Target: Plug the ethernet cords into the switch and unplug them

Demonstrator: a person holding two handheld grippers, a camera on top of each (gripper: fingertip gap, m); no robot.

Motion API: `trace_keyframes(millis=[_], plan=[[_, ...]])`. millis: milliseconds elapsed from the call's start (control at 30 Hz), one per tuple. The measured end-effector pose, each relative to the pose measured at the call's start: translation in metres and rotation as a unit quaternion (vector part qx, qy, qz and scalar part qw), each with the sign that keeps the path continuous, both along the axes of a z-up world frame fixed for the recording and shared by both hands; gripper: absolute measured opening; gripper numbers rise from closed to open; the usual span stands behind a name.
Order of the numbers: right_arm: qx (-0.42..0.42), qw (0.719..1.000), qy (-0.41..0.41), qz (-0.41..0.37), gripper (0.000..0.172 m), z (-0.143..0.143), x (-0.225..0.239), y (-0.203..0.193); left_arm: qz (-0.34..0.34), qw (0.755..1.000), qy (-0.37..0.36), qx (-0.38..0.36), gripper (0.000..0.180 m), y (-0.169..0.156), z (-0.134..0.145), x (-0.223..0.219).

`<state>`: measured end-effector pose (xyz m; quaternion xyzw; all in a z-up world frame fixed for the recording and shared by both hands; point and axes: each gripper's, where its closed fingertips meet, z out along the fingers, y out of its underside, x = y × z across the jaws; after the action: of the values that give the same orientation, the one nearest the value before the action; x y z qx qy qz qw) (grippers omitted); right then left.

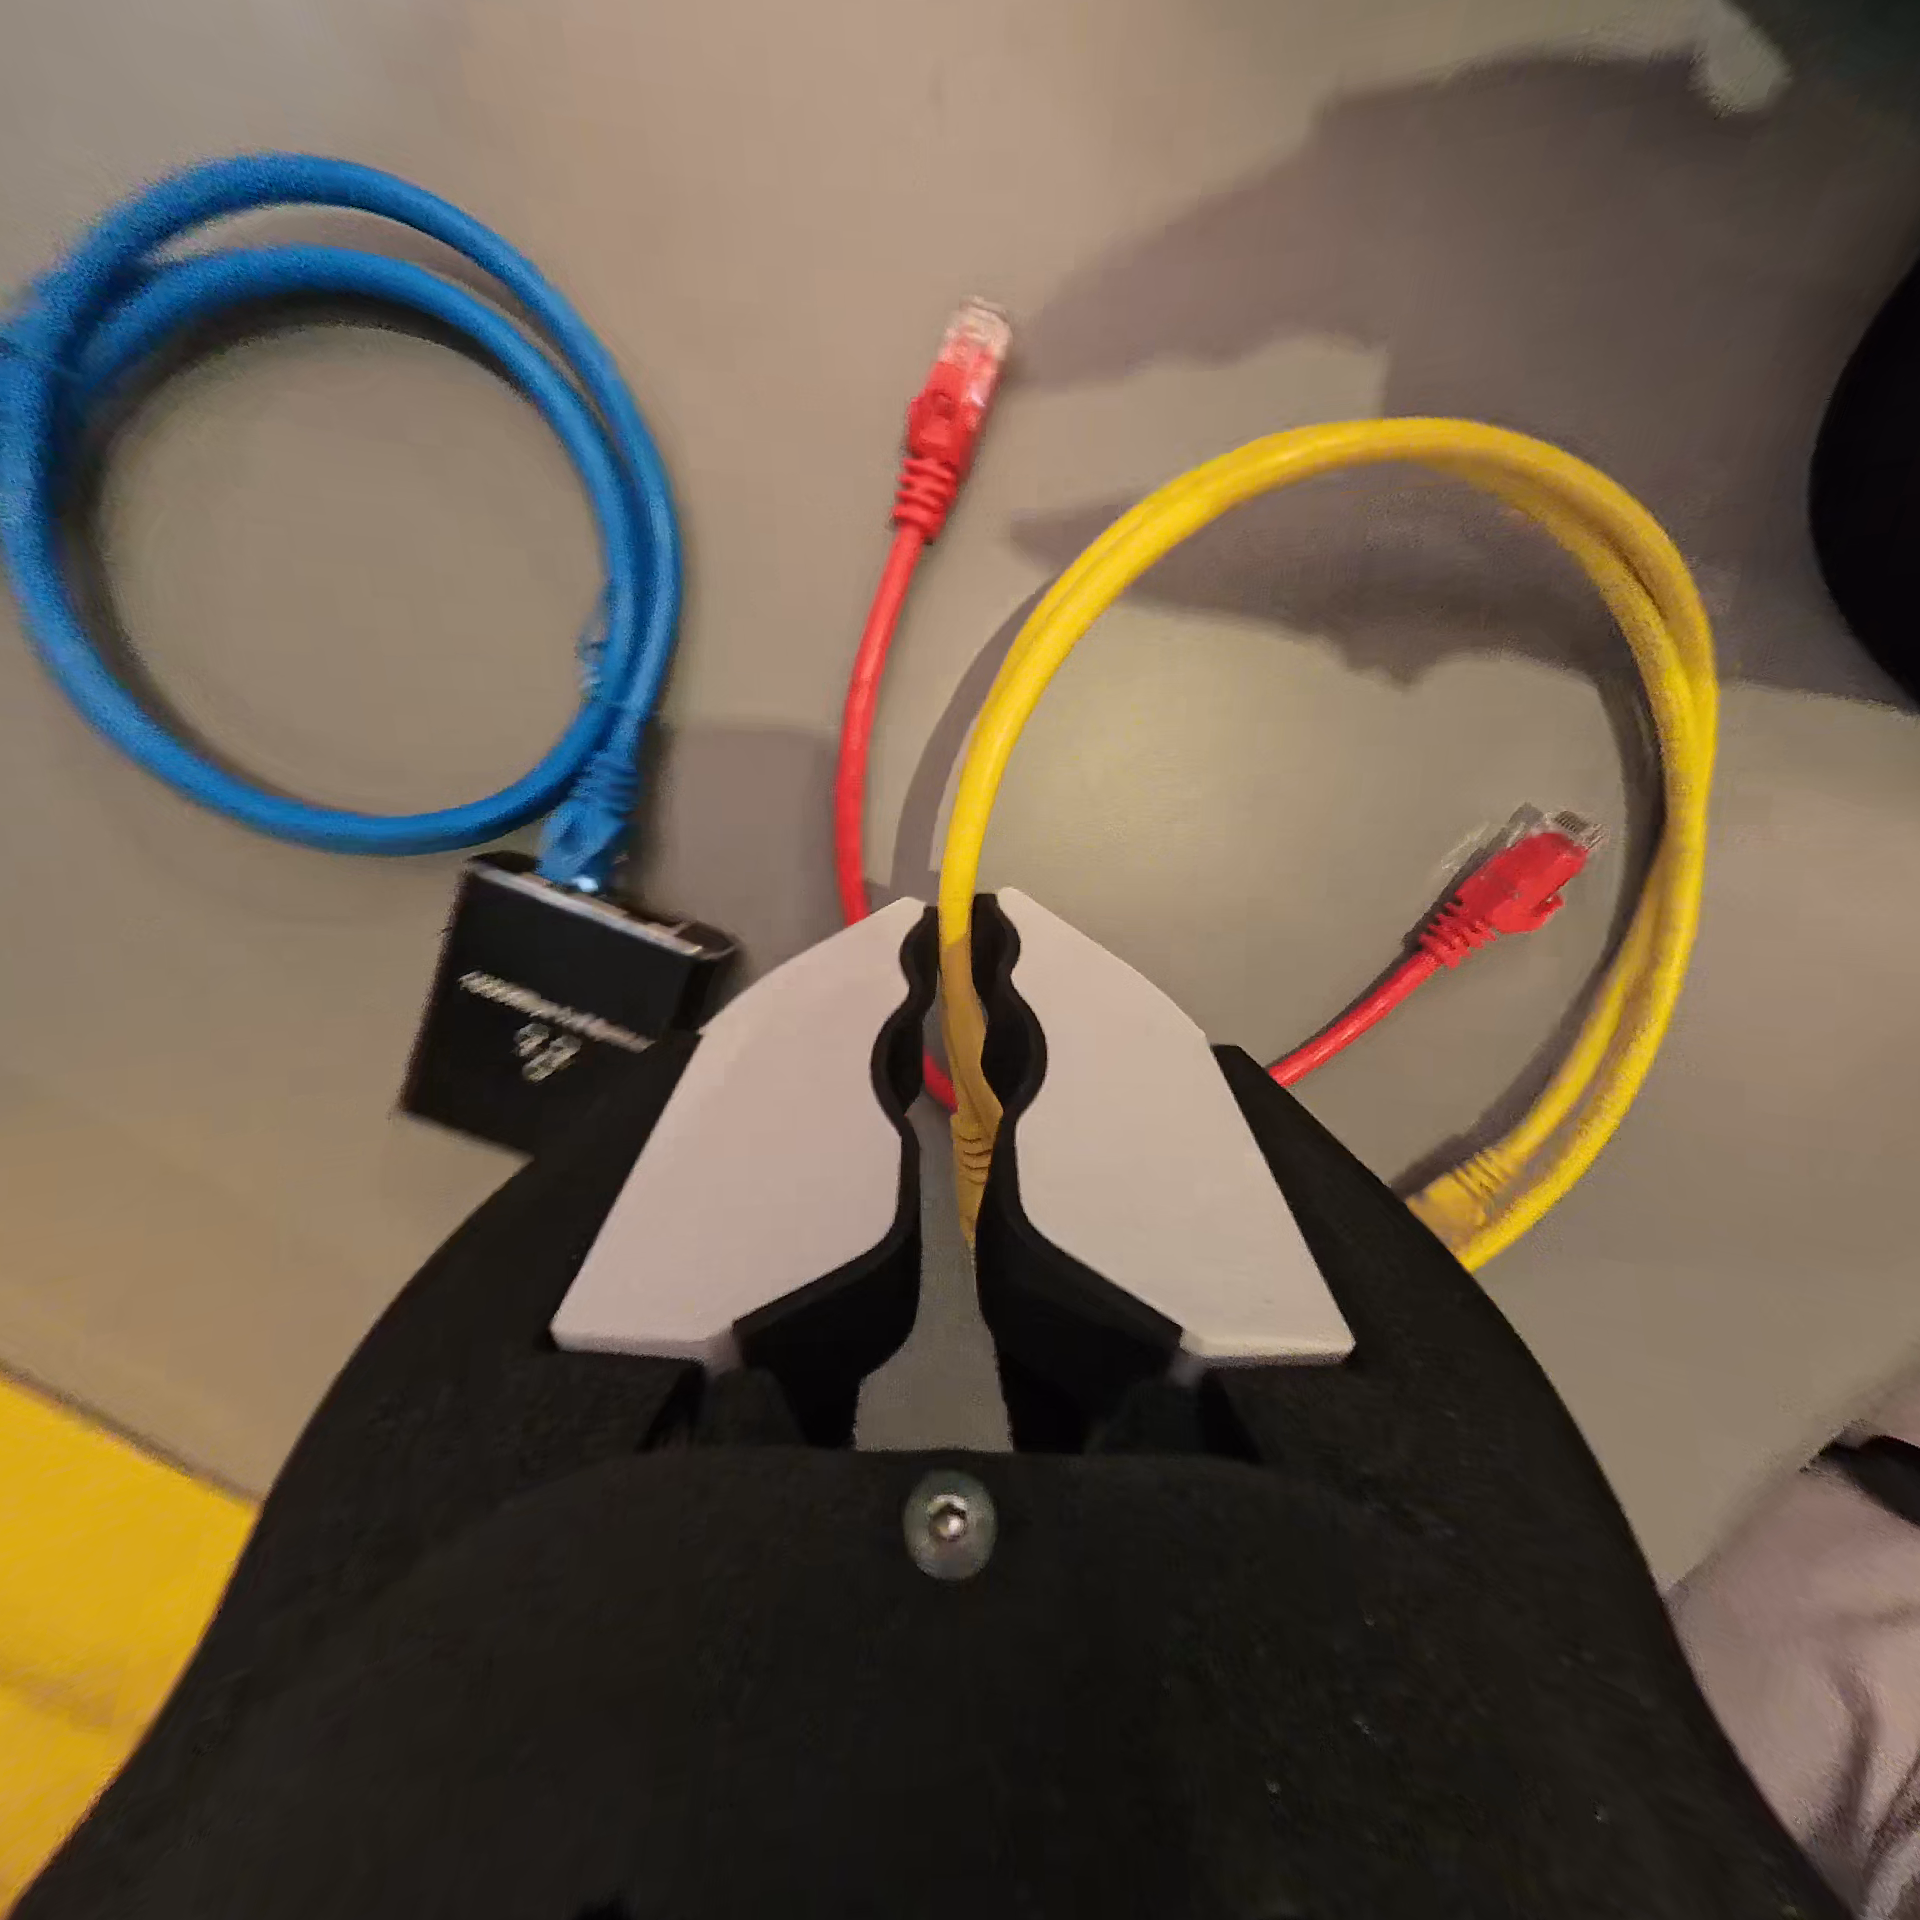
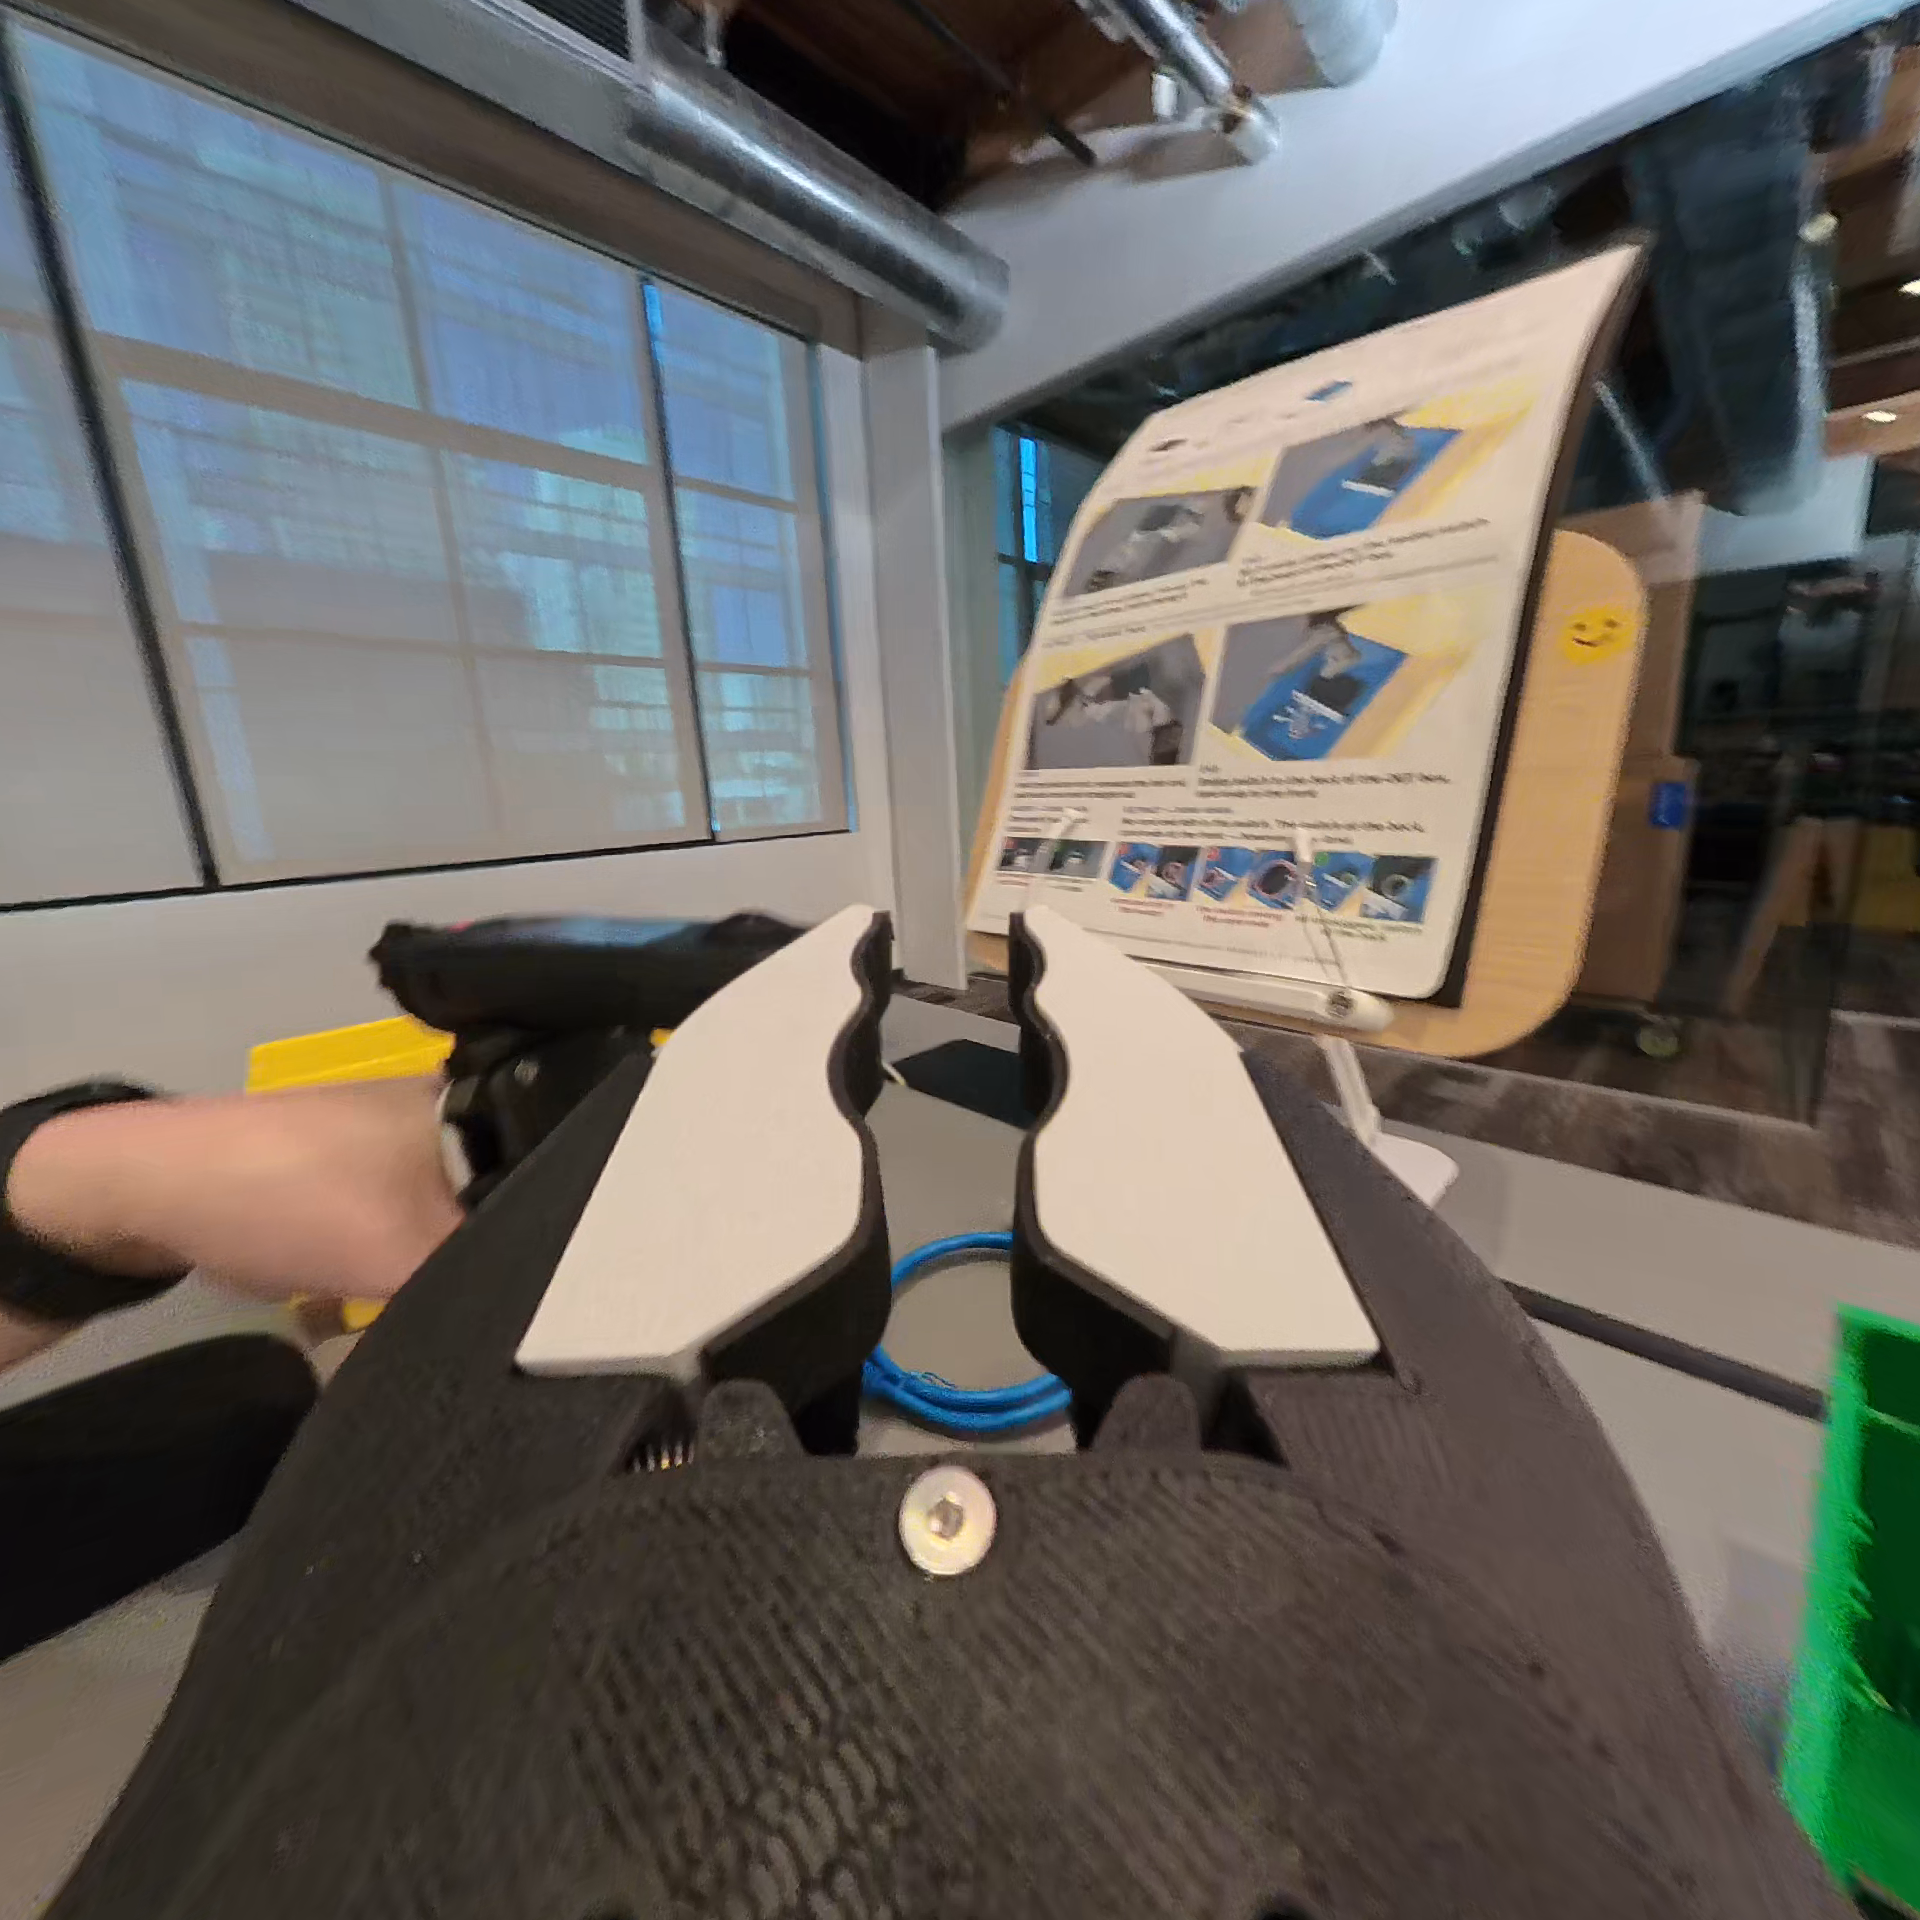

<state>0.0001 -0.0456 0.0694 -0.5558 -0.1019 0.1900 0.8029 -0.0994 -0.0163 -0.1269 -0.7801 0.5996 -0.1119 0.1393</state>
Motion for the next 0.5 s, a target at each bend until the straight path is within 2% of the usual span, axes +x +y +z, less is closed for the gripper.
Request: trace_keyframes(millis=[133, 200, 267, 400, 500], plan=[[0.035, 0.991, -0.064, 0.111, 0.022, 0.0, -0.044, -0.014, 0.012, 1.0, -0.022, 0.012, 0.006, 0.018, 0.045, -0.013], [0.045, 0.972, -0.117, 0.2, 0.022, -0.008, -0.076, -0.03, 0.021, 0.999, -0.044, 0.012, 0.006, 0.028, 0.071, -0.019], [0.025, 0.94, -0.183, 0.286, 0.023, -0.027, -0.107, -0.046, 0.03, 0.998, -0.052, 0.026, 0.006, 0.04, 0.093, -0.027], [0.011, 0.898, -0.331, 0.29, 0.024, -0.069, -0.138, -0.053, 0.031, 0.997, -0.069, 0.02, 0.006, 0.047, 0.125, -0.035], [0.026, 0.881, -0.369, 0.295, 0.022, -0.079, -0.152, -0.06, 0.039, 0.996, -0.077, 0.017, 0.006, 0.056, 0.144, -0.041]])
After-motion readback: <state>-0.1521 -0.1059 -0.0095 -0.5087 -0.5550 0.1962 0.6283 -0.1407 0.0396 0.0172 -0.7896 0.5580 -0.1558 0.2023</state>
